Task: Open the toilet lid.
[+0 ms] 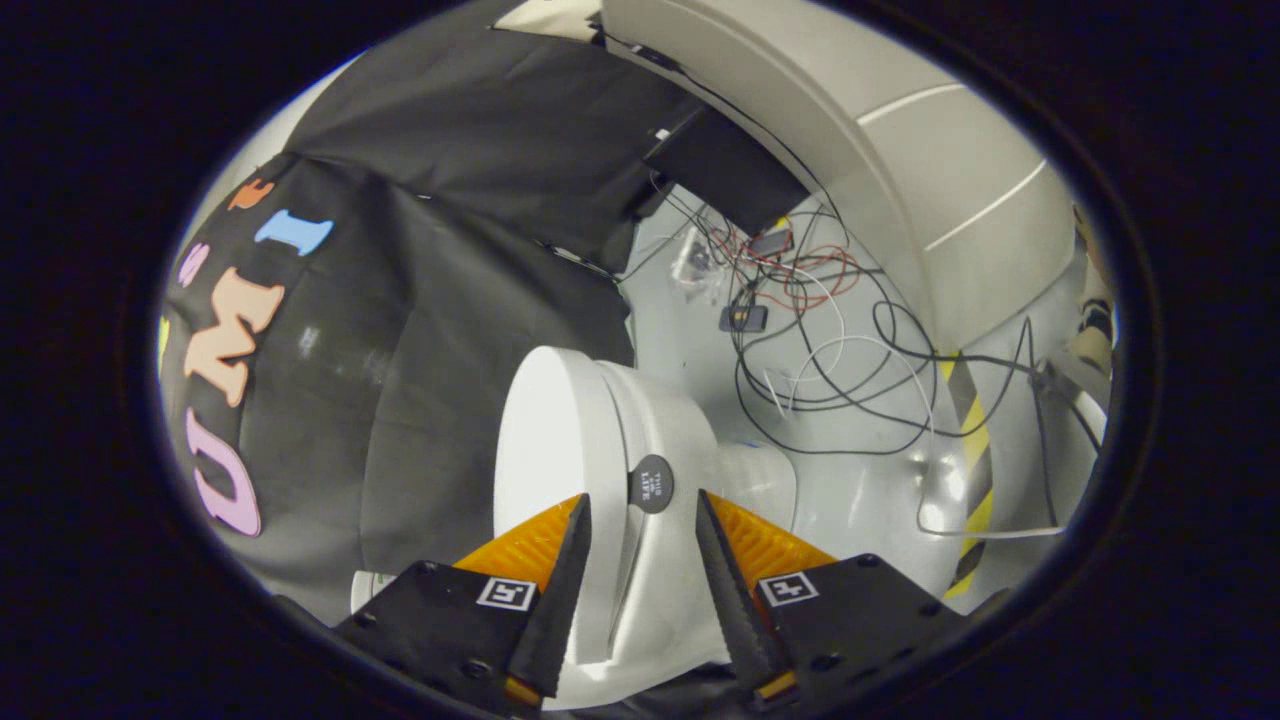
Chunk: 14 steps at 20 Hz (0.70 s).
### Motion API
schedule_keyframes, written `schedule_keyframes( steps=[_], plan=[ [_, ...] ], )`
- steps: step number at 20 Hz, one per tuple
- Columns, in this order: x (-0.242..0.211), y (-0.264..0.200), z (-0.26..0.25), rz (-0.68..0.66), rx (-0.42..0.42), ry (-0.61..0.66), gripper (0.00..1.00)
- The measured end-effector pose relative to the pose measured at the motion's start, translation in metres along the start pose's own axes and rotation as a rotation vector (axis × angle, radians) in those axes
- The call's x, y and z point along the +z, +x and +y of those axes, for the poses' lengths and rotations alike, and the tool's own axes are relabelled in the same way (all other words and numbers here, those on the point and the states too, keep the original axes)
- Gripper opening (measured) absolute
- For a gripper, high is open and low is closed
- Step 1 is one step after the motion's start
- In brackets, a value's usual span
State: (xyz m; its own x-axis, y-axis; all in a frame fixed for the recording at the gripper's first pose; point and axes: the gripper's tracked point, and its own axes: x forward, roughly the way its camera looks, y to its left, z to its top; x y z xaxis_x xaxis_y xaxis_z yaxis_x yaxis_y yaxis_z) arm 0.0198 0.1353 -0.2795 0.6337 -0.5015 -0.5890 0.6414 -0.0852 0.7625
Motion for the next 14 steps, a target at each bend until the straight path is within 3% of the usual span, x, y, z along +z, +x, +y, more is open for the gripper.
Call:
schedule_keyframes(
  steps=[4,7,12,14],
  plan=[
    [-0.005,0.015,0.004,0.063,0.073,0.079,0.66],
    [-0.009,0.036,-0.007,0.083,0.046,0.097,0.52],
    [-0.015,0.054,-0.004,0.141,0.079,0.077,0.3],
    [-0.022,0.064,-0.014,0.2,0.048,0.051,0.2]
  ],
)
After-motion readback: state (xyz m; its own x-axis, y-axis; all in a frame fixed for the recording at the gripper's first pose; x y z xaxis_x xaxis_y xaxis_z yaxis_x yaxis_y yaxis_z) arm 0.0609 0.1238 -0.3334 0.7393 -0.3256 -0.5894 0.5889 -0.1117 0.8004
